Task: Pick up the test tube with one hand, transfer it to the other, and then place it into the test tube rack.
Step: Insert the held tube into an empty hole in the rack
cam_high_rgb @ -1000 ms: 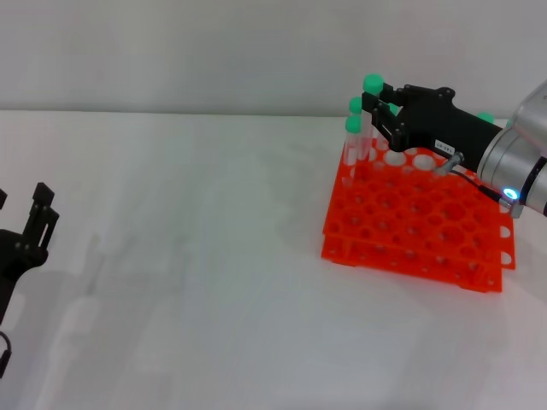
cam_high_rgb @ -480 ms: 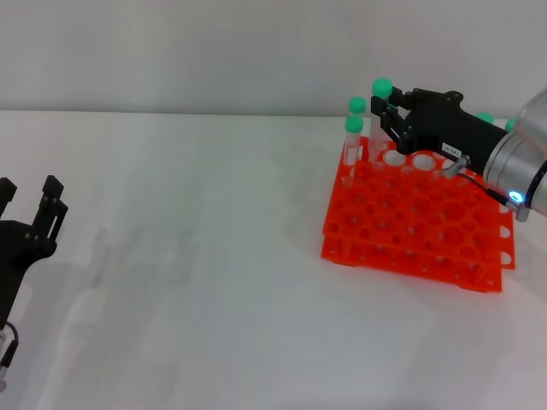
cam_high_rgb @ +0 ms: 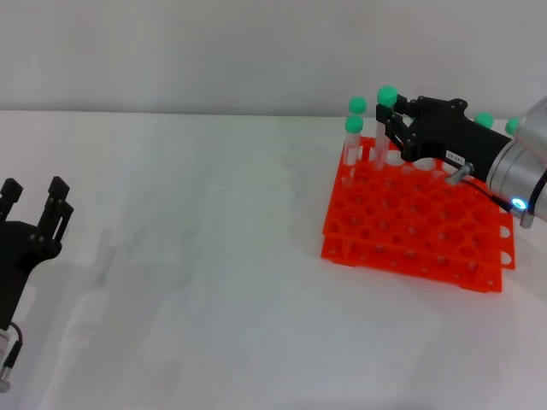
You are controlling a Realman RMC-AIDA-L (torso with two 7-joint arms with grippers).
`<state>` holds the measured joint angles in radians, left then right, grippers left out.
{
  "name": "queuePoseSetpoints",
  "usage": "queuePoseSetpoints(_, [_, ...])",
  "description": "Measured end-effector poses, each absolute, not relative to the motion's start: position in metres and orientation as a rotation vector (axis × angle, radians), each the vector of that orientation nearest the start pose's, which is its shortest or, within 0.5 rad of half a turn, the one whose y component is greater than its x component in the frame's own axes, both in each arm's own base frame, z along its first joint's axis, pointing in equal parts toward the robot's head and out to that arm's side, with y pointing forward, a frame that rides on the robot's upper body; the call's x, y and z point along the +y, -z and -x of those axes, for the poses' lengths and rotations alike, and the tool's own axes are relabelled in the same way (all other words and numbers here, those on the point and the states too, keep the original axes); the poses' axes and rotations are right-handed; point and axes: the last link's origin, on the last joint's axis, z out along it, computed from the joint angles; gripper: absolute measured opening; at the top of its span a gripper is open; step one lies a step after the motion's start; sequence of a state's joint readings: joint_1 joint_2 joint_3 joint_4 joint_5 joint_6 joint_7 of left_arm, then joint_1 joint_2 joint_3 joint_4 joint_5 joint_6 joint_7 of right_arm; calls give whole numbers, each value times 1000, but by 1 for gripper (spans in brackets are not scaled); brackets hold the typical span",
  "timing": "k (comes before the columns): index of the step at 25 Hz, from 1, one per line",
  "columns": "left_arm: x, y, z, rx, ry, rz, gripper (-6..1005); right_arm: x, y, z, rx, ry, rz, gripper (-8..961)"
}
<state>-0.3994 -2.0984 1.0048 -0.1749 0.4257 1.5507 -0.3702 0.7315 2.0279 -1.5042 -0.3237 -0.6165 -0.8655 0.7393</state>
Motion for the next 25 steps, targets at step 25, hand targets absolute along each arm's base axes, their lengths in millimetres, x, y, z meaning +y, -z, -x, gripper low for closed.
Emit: queuePoseSetpoints(25, [270,9,340,-638,942,1521,652,425,44,-221,382,-638,2233,201])
